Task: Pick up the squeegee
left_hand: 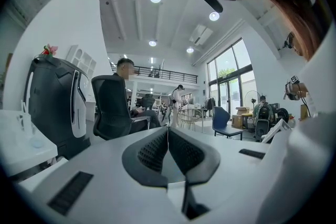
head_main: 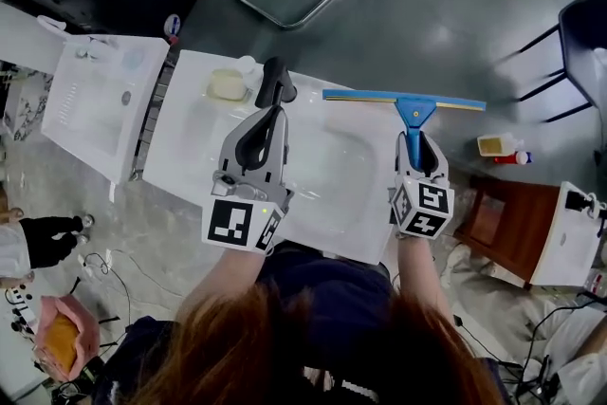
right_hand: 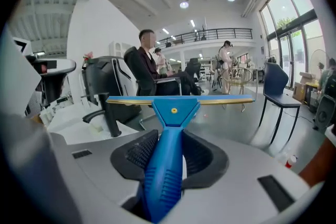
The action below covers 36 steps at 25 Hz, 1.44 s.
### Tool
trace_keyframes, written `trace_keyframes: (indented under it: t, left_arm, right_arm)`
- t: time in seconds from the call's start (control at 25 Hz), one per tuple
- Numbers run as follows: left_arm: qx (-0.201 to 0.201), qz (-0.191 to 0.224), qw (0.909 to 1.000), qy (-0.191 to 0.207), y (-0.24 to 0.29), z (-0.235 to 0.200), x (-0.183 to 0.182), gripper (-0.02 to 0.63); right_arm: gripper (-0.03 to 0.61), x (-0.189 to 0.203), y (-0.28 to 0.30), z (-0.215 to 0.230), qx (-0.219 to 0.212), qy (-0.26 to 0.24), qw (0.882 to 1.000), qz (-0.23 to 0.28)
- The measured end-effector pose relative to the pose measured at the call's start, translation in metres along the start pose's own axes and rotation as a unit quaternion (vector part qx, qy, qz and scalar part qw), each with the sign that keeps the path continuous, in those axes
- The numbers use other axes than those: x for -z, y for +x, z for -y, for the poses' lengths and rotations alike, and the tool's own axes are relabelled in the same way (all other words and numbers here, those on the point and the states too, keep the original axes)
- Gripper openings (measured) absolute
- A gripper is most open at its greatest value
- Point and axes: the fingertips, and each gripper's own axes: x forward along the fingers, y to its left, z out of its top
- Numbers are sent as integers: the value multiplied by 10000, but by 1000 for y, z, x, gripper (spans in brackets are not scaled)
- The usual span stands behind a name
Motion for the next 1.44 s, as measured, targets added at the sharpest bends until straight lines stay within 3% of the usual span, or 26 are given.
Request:
trace_keyframes:
  t: [0.32,0.52,0.92,1.44]
  left_arm:
    - [-87,333,9994,62,-18,13,-37,21]
    - [-120,488,9987,121,-26,26,-53,20]
    - [-181,644,9976,176,-41,40,-72,21]
    - [-233,892,9957,27,-44,47,-81,20]
  right_arm:
    - [160,-105,-67,-8,-48,-221,9888,1475]
    - [158,-143,-101,-9,-179,-257,9784,2042]
    - [160,-178,-142,-11,-266,-240,9649,2601]
    - [159,-189,-160,-12,-282,-215,9564,2898]
